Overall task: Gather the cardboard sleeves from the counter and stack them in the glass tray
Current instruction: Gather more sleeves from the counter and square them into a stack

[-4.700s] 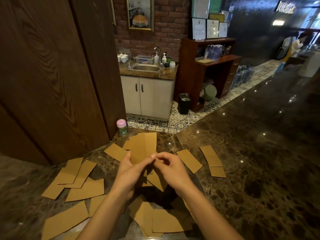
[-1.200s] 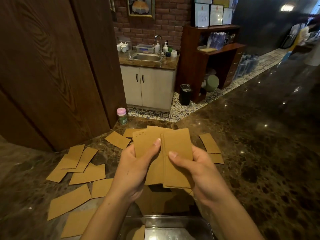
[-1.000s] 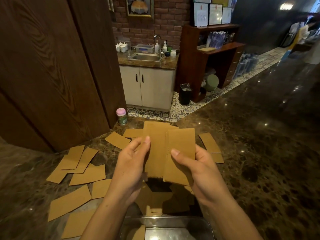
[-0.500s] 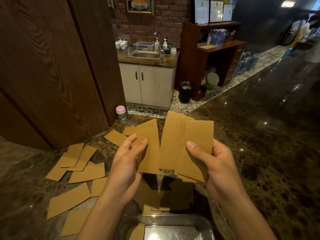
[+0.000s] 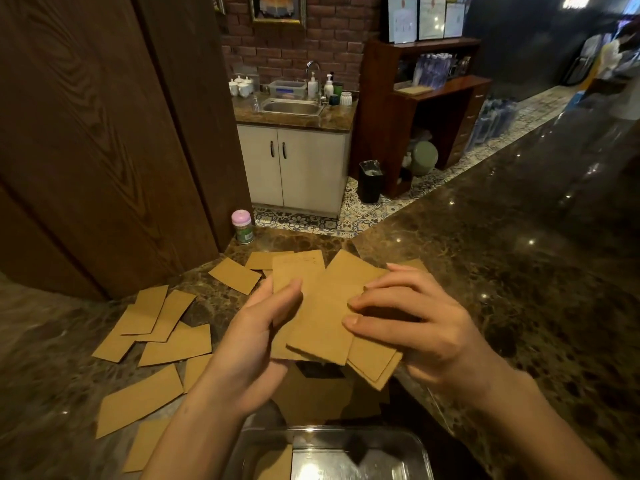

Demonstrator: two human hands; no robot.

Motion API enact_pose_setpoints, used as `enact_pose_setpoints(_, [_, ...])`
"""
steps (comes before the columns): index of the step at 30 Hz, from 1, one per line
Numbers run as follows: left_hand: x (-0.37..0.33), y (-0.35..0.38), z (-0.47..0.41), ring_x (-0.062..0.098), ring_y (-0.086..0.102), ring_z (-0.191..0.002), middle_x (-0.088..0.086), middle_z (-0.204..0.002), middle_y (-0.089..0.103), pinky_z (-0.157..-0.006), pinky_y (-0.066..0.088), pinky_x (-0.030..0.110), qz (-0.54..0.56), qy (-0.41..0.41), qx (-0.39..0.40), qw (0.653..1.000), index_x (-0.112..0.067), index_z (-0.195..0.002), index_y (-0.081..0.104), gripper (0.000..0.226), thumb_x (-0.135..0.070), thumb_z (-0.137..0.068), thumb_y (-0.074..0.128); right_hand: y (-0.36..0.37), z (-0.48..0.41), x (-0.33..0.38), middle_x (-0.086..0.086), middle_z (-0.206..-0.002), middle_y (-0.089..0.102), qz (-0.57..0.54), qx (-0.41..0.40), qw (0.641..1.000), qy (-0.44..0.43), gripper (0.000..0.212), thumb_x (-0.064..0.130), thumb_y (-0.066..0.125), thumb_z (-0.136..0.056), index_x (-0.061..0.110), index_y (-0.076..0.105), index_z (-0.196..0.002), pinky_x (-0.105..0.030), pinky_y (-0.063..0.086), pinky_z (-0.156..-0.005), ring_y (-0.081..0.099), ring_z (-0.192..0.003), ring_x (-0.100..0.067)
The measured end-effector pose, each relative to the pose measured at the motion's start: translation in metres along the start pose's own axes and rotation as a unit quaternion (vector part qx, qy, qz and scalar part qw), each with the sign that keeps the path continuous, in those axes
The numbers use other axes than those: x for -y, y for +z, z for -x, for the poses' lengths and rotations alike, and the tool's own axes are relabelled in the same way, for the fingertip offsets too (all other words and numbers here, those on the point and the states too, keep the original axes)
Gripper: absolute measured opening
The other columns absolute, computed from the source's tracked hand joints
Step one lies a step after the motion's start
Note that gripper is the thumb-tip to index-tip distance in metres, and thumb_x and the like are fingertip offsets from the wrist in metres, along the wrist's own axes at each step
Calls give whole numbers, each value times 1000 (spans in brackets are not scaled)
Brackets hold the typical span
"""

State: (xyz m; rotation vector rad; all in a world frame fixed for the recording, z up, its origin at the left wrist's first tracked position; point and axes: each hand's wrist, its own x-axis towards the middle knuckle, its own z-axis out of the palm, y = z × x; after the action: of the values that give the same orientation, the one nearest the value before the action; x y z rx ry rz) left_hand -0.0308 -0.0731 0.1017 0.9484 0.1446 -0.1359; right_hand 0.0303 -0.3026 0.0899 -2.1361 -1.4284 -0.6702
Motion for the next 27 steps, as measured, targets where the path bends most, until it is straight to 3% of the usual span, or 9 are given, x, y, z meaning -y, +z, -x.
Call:
enact_pose_setpoints(7, [2, -3, 2, 28, 75, -100, 11, -113, 76, -68, 62, 31, -95, 50, -16, 994, -20, -128, 61, 53, -3, -78, 70, -15, -1, -9, -2, -124, 55, 57, 1, 998, -23, 33, 27, 68, -100, 21, 68, -133, -27, 49, -99, 55, -115, -19])
enact_pose_setpoints(11, [-1, -6, 1, 27, 73, -106, 5, -112, 76, -74, 61, 33, -127, 87, -37, 987, -23, -131, 58, 58, -7, -78, 76, -53, -11, -13, 10, -107, 67, -82, 45, 984, 151, 23, 30, 64, -92, 26, 72, -114, -24, 56, -76, 65, -92, -6])
enact_pose_setpoints(13, [2, -3, 1, 26, 73, -106, 3, -111, 76, -78, 60, 33, -158, 95, -31, 982, -23, -129, 59, 56, -5, -80, 79, -83, -32, -7, 9, -96, 68, -210, 133, 943, 223, 14, 38, 70, -92, 34, 71, -105, -24, 56, -63, 67, -79, -13])
enact_pose_setpoints(15, [10, 3, 1, 25, 73, -106, 1, -111, 76, -81, 60, 34, -179, 82, -7, 980, -23, -127, 60, 51, -2, -83, 76, -106, -59, -2, 9, -105, 66, -270, 240, 905, 226, 15, 36, 70, -95, 38, 69, -110, -25, 57, -63, 68, -83, -14])
enact_pose_setpoints(17, [16, 10, 1, 27, 73, -106, 7, -114, 75, -82, 61, 37, -186, 70, 23, 980, -21, -125, 62, 49, -2, -83, 78, -114, -88, -3, 17, -123, 59, -198, 349, 892, 206, 34, 41, 68, -92, 38, 63, -125, -24, 58, -75, 65, -100, -9])
enact_pose_setpoints(19, [20, 15, -1, 33, 73, -104, 15, -115, 74, -83, 61, 44, -175, 69, 43, 981, -17, -125, 64, 48, -5, -80, 79, -106, -113, 0, 16, -121, 59, -54, 415, 888, 188, 35, 48, 66, -93, 35, 60, -126, -25, 56, -78, 61, -97, -4])
enact_pose_setpoints(22, [21, 16, -1, 34, 73, -102, 15, -113, 75, -82, 62, 45, -163, 87, 18, 983, -18, -122, 66, 45, -11, -79, 77, -87, -135, 2, 6, -93, 66, 25, 427, 883, 195, 26, 48, 69, -94, 29, 62, -110, -37, 57, -70, 62, -78, -10])
enact_pose_setpoints(24, [19, 13, -1, 28, 75, -97, 11, -107, 78, -75, 62, 34, -142, 100, -14, 985, -17, -119, 67, 44, -11, -77, 77, -81, -138, -2, 0, -96, 70, 18, 413, 884, 216, 31, 46, 71, -93, 24, 65, -112, -48, 59, -77, 67, -84, -18])
enact_pose_setpoints(27, [13, 10, 1, 26, 77, -94, 11, -108, 78, -72, 62, 31, -70, 107, -53, 990, -8, -127, 60, 54, -7, -76, 79, -77, -128, -7, -2, -106, 75, -116, 286, 910, 278, 27, 37, 72, -95, 21, 68, -116, -52, 59, -88, 73, -95, -21])
